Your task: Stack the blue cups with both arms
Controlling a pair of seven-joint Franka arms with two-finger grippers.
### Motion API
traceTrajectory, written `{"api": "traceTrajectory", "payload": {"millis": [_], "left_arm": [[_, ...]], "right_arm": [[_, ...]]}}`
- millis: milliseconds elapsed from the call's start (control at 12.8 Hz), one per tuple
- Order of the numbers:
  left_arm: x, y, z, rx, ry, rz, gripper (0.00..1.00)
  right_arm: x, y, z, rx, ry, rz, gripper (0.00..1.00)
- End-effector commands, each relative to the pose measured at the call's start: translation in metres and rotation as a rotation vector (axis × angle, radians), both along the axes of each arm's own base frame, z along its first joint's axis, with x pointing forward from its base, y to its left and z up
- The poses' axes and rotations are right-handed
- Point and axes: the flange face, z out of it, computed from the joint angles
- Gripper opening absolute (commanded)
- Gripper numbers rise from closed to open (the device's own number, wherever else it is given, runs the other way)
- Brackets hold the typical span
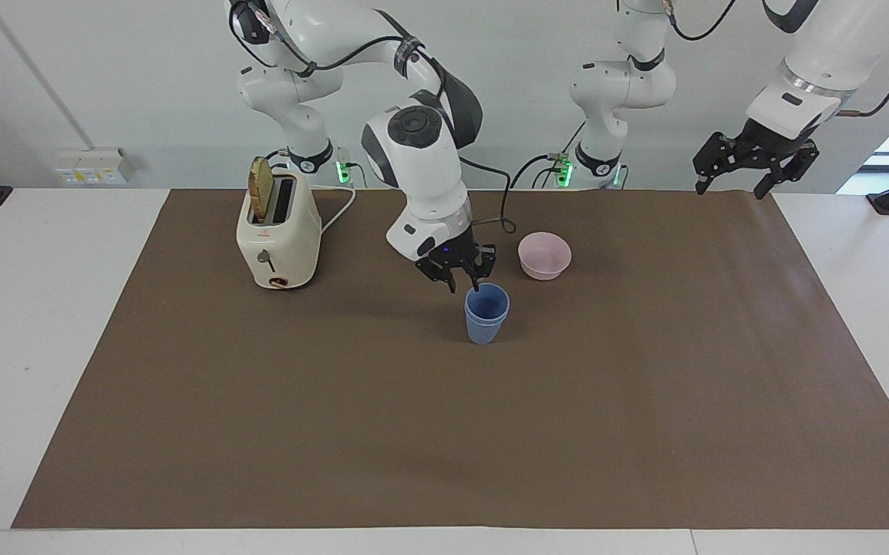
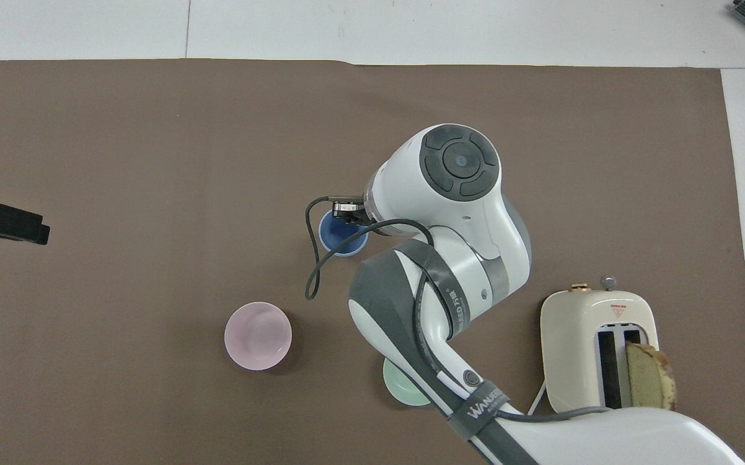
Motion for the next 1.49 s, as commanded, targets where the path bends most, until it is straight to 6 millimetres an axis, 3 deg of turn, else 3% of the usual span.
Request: {"api": "traceTrajectory", "payload": {"millis": [0, 235, 627, 863, 1020, 1412], "left_arm": [[-0.004, 0.003, 0.002, -0.012, 0.011, 0.003, 1.00], [-0.004, 0.002, 0.002, -0.012, 0.012, 0.001, 1.00], [-0.004, 0.002, 0.003, -0.012, 0.009, 0.003, 1.00], [-0.004, 0.003, 0.002, -0.012, 0.014, 0.003, 1.00], [-0.004, 0.002, 0.002, -0.012, 0.012, 0.001, 1.00], [-0.004, 0.003, 0.002, -0.012, 0.012, 0.003, 1.00]], "right_arm": [[-0.006, -0.064, 0.044, -0.018, 0.006, -0.065, 1.00], [-0.007, -0.142, 0.081, -0.046, 0.013, -0.129, 1.00], [-0.024, -0.228, 0.123, -0.193, 0.001, -0.120, 1.00], [-0.031, -0.264, 0.144, -0.228, 0.040, -0.093, 1.00], [-0.038, -0.279, 0.143, -0.244, 0.076, -0.043, 1.00], [-0.033, -0.289, 0.144, -0.296, 0.068, -0.018, 1.00]]}}
